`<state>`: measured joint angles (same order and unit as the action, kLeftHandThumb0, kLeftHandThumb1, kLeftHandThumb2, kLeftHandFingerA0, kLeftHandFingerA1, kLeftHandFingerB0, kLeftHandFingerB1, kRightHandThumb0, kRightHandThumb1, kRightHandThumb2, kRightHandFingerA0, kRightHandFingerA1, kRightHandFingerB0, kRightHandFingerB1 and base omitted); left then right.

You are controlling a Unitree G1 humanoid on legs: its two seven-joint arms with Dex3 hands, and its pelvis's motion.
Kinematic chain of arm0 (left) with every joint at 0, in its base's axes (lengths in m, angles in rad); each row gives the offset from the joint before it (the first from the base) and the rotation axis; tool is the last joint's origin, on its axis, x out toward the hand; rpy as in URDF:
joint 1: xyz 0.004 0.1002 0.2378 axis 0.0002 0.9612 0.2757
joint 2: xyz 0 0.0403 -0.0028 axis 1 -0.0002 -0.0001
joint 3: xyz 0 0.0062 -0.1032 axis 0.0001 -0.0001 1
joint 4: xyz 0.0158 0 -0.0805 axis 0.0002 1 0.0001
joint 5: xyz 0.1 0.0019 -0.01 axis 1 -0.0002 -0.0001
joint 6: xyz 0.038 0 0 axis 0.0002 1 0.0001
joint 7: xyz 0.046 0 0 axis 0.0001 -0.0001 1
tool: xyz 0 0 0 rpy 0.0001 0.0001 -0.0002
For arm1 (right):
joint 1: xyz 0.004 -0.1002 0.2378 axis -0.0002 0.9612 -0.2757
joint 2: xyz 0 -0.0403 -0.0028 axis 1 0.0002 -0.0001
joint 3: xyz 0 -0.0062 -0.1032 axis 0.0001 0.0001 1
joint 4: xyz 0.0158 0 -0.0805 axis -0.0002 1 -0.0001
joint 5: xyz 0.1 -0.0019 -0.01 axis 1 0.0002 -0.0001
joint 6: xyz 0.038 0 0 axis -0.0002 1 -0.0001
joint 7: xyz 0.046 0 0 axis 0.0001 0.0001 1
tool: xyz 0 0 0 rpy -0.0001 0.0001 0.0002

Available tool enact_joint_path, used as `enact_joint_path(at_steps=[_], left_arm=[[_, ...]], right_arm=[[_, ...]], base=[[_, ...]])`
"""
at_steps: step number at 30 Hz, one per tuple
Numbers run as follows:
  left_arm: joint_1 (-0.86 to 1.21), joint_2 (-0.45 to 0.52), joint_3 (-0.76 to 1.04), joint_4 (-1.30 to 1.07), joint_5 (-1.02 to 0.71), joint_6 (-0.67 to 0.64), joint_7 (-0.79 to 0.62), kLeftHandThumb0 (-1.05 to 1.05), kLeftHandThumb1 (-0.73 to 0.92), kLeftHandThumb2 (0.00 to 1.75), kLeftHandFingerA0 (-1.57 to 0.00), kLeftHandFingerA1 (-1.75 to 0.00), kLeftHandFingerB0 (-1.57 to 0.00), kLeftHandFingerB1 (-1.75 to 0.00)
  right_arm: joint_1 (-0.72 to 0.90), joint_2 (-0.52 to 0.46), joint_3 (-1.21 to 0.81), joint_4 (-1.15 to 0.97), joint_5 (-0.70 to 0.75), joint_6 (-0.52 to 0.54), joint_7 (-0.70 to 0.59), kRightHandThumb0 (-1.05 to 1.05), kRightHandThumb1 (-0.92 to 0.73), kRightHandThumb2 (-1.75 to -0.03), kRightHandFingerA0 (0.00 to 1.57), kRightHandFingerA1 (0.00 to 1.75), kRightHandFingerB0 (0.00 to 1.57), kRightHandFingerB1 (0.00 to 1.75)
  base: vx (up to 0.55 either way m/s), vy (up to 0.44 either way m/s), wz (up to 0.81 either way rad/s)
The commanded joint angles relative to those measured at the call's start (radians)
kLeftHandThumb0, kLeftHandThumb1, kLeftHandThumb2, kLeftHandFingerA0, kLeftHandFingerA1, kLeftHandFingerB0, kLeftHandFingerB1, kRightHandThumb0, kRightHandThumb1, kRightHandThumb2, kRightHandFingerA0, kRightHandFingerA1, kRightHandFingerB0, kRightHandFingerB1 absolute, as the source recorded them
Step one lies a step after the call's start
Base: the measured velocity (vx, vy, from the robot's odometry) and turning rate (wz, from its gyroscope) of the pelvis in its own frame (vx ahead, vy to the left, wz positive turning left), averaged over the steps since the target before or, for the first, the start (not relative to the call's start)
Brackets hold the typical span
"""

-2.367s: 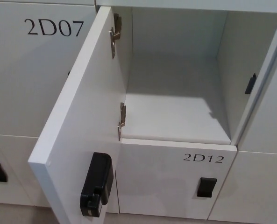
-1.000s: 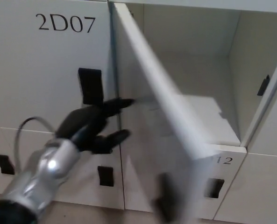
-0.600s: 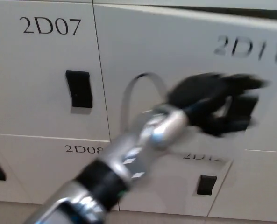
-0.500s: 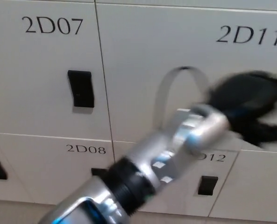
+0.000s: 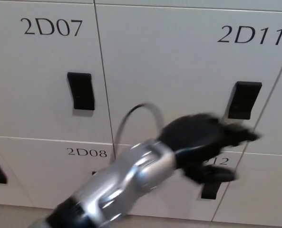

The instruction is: The robot uses its left hand to push the door of an open cabinet towards the right and closes it

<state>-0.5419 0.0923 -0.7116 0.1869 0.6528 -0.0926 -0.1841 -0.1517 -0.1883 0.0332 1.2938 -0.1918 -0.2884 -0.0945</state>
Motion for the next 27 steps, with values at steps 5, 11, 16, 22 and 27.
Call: enact_joint_path(at_steps=[5, 11, 16, 22, 27], left_arm=[[0.504, 0.324, 0.273, 0.060, -0.174, -0.192, 0.127, -0.68, 0.91, 0.68, -0.31, -0.34, -0.26, -0.30], [0.644, 0.369, 0.451, 0.301, -0.234, -0.280, 0.272, -0.68, 0.88, 0.67, -0.35, -0.34, -0.30, -0.31], [0.678, 0.366, 0.573, 0.498, -0.292, -0.316, 0.321, -0.69, 0.90, 0.68, -0.31, -0.32, -0.29, -0.31], [0.667, 0.347, 0.668, 0.749, -0.340, -0.358, 0.310, -0.65, 0.89, 0.67, -0.34, -0.33, -0.30, -0.31], [0.663, 0.336, 0.704, 0.857, -0.355, -0.358, 0.291, -0.62, 0.90, 0.67, -0.36, -0.33, -0.30, -0.31]], right_arm=[[0.013, -0.019, 0.010, 0.011, -0.014, 0.005, 0.008, -0.55, -0.89, -0.66, 0.39, 0.38, 0.29, 0.33], [0.010, -0.017, 0.011, 0.011, -0.013, 0.012, 0.006, -0.53, -0.89, -0.66, 0.37, 0.37, 0.29, 0.32], [0.011, -0.015, 0.019, 0.010, -0.019, 0.017, 0.004, -0.53, -0.72, -1.05, 0.32, 0.53, 0.18, 0.46], [0.008, -0.020, 0.034, 0.011, -0.029, 0.030, 0.007, -0.53, -0.89, -0.66, 0.37, 0.38, 0.31, 0.33], [0.007, -0.012, 0.038, 0.016, -0.025, 0.030, 0.009, -0.52, -0.88, -0.66, 0.37, 0.38, 0.31, 0.33]], base=[[0.00, 0.000, 0.00], [0.00, 0.000, 0.00], [0.00, 0.000, 0.00], [0.00, 0.000, 0.00], [0.00, 0.000, 0.00]])
